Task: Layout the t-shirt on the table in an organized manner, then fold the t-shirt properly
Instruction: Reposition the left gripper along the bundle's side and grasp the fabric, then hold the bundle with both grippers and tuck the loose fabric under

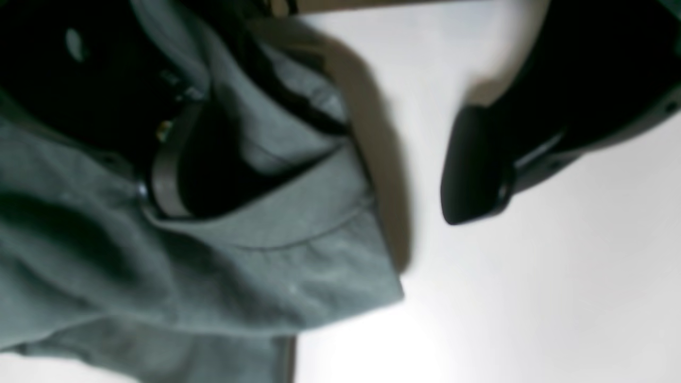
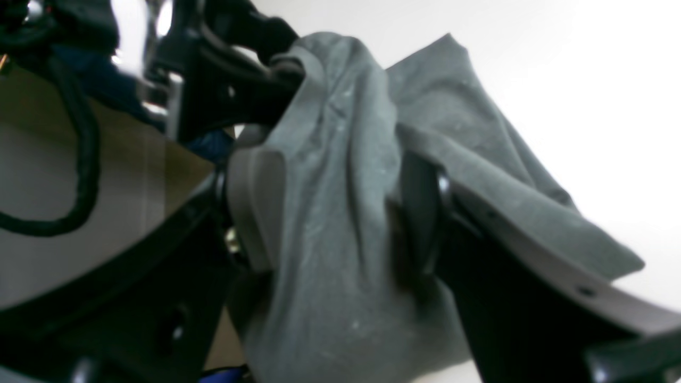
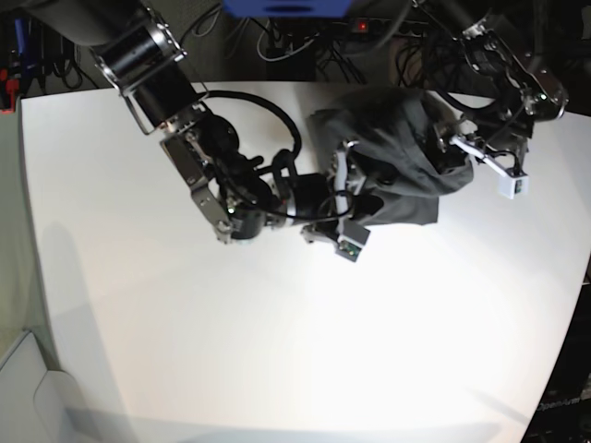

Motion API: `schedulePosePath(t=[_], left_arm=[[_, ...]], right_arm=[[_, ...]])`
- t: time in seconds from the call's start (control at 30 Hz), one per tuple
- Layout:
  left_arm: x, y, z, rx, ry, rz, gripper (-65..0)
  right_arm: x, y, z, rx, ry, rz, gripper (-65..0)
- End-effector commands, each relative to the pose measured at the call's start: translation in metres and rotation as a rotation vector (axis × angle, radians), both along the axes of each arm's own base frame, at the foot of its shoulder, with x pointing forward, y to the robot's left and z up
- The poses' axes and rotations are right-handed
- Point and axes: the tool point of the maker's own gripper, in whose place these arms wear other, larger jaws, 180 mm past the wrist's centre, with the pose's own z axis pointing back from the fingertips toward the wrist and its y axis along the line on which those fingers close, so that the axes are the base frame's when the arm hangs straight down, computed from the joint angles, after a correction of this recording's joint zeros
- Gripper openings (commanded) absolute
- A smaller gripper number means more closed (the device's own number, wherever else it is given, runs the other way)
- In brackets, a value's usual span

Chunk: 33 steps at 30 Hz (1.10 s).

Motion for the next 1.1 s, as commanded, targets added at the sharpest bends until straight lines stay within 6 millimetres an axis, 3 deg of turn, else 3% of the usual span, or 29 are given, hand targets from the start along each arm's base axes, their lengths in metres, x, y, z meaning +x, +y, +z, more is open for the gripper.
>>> schedulePosePath(t=[0.0,0.07,0.3,0.37,0.53,0.63,0.87,1.07], left_arm=[[0.013,0.001,0.011,-0.003,-0.055,0.001,-6.3],[0.012,-0.001,0.007,-0.015,-0.046,0.001,-9.6],[0.025,-0.004,0.014,-0.033,-0.116,0.023,-36.6],[0.029,-0.011,0.015,-0.034,-0.119,-0.001,-41.6],[0.042,-0.036,0.024,-0.026,-0.144,-0.099,-41.9],[0.056,-0.038,0.046,0.007,-0.206,-0.116,-41.9],[0.067,-0.038,0.085,0.073,-0.305,-0.119,-41.9],[0.082,-0.037,0.084,0.051,-0.313,-0.118,-42.0]], right_arm=[[0.007,0.007,0.019,0.056,-0.034,0.002,-29.2],[0.007,0.007,0.019,0.055,-0.033,0.001,-29.2],[0.009,0.003,0.017,0.05,-0.035,-0.005,-29.2],[0.009,0.003,0.017,0.05,-0.035,-0.005,-29.2],[0.009,0.002,0.017,0.049,-0.035,-0.006,-29.2],[0.01,-0.001,0.015,0.04,-0.036,-0.008,-29.2],[0.012,-0.007,0.011,0.027,-0.037,-0.013,-29.2],[0.017,-0.008,0.015,0.026,-0.051,-0.015,-29.2]])
